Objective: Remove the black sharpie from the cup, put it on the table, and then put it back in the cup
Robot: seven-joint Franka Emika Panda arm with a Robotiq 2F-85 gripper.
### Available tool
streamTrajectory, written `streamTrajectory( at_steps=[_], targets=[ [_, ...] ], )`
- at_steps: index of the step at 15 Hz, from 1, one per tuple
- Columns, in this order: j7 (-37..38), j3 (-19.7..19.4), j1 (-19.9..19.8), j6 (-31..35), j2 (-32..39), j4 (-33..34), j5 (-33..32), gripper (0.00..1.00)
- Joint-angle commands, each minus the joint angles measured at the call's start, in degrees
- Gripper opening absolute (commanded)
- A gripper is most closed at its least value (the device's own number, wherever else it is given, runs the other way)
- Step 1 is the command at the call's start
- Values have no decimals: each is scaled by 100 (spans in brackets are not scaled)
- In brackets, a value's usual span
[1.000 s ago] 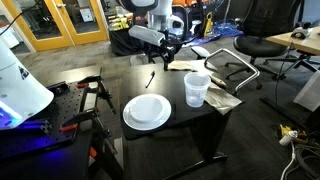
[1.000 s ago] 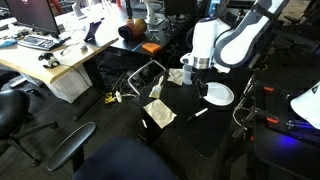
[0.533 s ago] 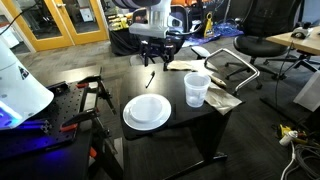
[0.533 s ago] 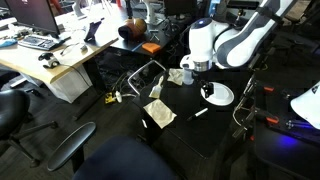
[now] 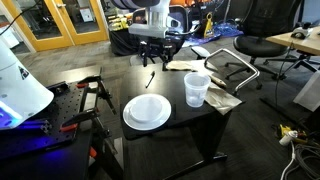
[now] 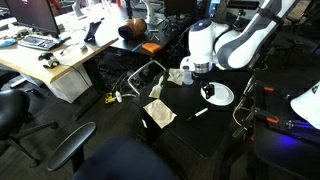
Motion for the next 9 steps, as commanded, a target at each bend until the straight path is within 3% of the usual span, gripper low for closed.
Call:
streamTrajectory(
  at_steps=[1,9],
  targets=[
    [-195,89,-54,248,67,3,7,100],
    [-787,511,-154,1613,529,-90,-26,100]
  ],
)
